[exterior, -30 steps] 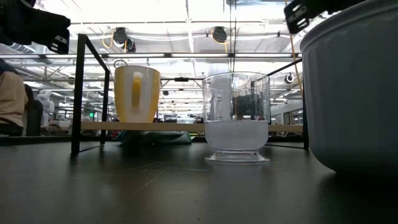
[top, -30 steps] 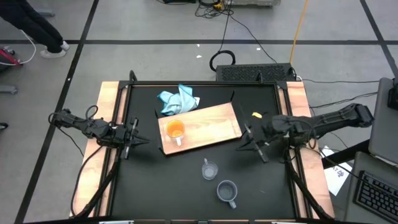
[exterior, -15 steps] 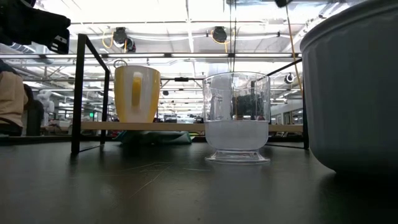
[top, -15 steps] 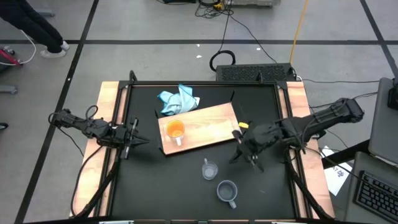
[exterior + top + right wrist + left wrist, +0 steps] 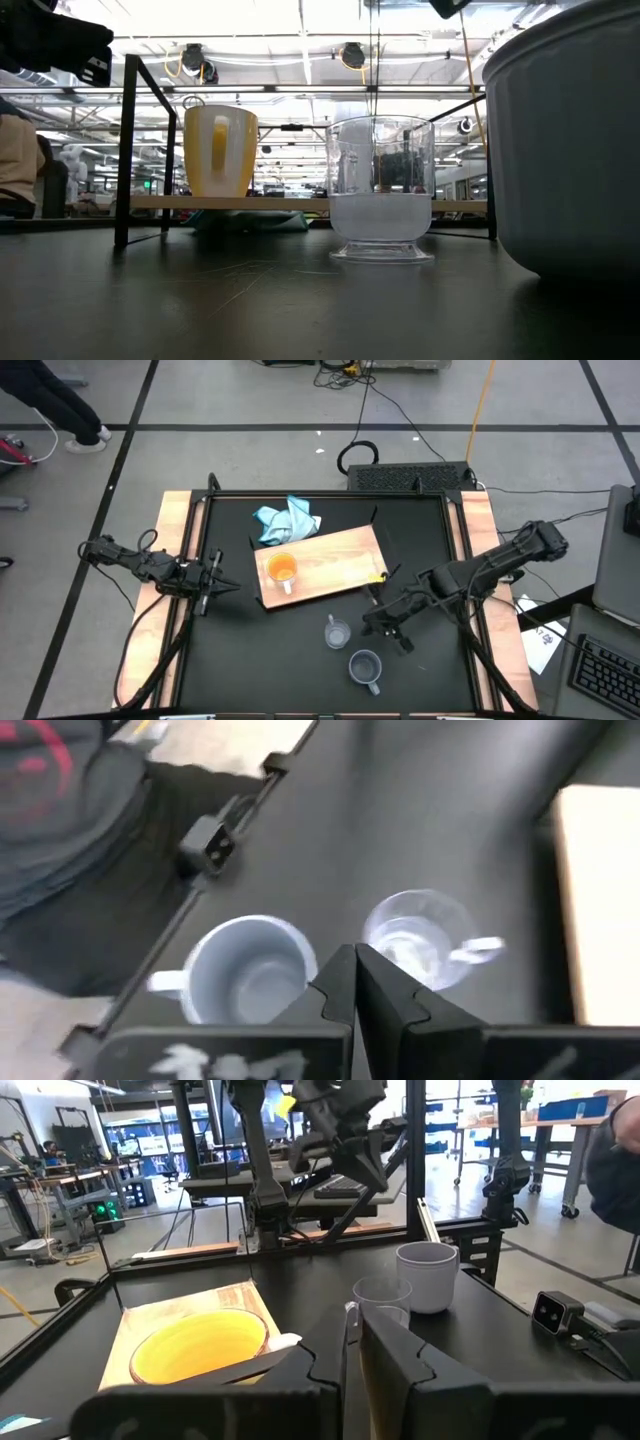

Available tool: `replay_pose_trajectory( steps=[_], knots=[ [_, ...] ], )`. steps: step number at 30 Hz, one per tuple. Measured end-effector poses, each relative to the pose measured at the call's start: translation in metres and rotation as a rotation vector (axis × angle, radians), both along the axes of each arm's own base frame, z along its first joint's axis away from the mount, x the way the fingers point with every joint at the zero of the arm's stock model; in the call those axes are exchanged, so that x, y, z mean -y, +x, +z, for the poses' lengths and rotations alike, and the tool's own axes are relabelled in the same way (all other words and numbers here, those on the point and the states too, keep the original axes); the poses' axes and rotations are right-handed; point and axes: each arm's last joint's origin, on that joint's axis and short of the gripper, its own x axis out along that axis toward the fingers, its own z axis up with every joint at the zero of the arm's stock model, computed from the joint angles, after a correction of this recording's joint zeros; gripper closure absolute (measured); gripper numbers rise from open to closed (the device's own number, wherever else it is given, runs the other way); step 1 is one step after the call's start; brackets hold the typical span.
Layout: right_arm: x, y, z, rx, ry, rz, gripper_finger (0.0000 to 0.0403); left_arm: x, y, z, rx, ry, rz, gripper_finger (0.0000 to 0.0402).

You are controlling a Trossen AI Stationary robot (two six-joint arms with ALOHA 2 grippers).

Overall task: Stack small to large cups/mugs on shelf
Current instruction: Put the gray mug on the shelf

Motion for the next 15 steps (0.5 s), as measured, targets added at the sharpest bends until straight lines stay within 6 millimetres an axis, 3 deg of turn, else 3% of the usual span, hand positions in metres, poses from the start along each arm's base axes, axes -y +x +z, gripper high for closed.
replay_pose_trajectory(
  steps=[15],
  knots=[
    [-0.028,0.014,-0.031,-0.129,0.072,-0.020,0.0398,0.000,0.000,0.000,0.000,0.001,0.001,0.0369]
  ],
)
